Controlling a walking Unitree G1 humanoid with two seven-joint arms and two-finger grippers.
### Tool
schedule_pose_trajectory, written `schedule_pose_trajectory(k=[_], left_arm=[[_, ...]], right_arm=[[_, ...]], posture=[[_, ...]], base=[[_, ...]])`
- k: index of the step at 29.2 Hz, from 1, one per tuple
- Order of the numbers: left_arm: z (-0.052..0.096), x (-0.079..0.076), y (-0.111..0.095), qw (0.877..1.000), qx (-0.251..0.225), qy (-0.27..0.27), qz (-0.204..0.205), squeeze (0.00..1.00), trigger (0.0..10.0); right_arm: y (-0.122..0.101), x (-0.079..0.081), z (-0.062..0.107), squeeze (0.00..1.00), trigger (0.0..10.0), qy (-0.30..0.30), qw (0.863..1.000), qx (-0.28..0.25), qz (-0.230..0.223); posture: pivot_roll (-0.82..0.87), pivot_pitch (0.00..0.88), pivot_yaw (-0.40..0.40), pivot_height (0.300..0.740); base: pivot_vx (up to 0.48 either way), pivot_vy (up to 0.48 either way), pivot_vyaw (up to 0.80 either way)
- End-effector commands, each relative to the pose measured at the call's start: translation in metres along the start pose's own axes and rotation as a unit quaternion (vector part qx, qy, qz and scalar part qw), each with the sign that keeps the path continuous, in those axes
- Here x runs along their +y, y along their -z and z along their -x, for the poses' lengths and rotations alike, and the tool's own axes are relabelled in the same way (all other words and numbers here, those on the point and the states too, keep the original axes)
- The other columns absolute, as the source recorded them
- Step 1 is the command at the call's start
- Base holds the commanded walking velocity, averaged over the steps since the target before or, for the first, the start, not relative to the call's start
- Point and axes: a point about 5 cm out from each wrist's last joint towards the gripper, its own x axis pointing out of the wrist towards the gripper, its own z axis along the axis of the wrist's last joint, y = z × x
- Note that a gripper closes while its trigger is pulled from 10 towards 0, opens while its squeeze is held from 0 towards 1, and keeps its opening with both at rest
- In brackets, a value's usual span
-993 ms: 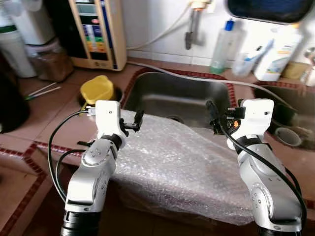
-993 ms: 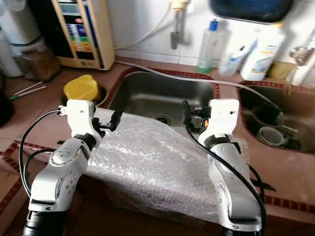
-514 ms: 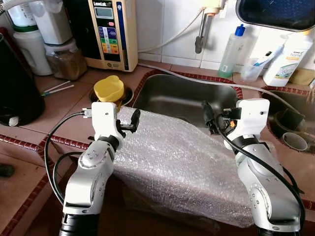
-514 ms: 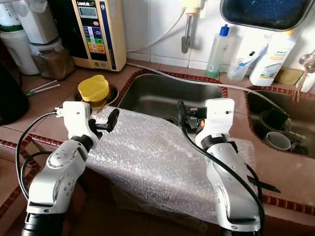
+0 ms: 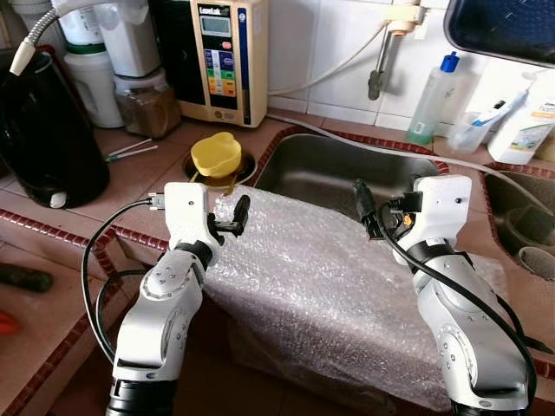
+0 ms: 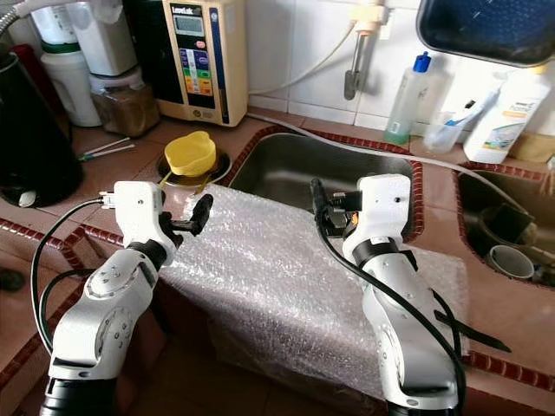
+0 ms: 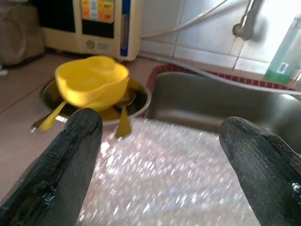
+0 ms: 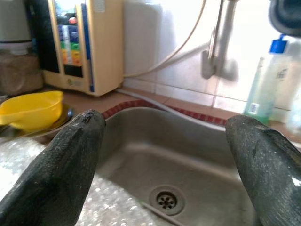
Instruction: Kitchen organization
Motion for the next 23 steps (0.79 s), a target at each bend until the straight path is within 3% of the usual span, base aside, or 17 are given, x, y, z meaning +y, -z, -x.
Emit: schedule_pose_trajectory(k=[1, 21, 23], left_arm=[[0.0004, -0.0016, -0.0053, 1.000, -0.012, 0.004, -0.004, 0.00, 10.0], [0.0005, -0.0022, -0.0035, 1.000, -0.007, 0.009, -0.002, 0.00, 10.0], [0.0010, -0.0037, -0.0061, 1.000, -0.023, 0.013, 0.003, 0.00, 10.0]], right_arm=[[-0.0020, -0.0019, 0.0010, 0.00, 10.0, 0.002, 1.000, -0.005, 0.001], [-0.0009, -0.0011, 0.0008, 0.00, 10.0, 0.002, 1.000, -0.004, 0.002], [-0.0005, -0.0012, 0.0011, 0.00, 10.0, 0.002, 1.000, -0.004, 0.002]], posture=[[-0.04, 0.000, 0.015, 0.740], [-0.04, 0.000, 0.019, 0.740], [-0.04, 0.000, 0.019, 0.740]], base=[[0.401, 0.000, 0.00], [0.414, 0.000, 0.00], [0.000, 0.000, 0.00]])
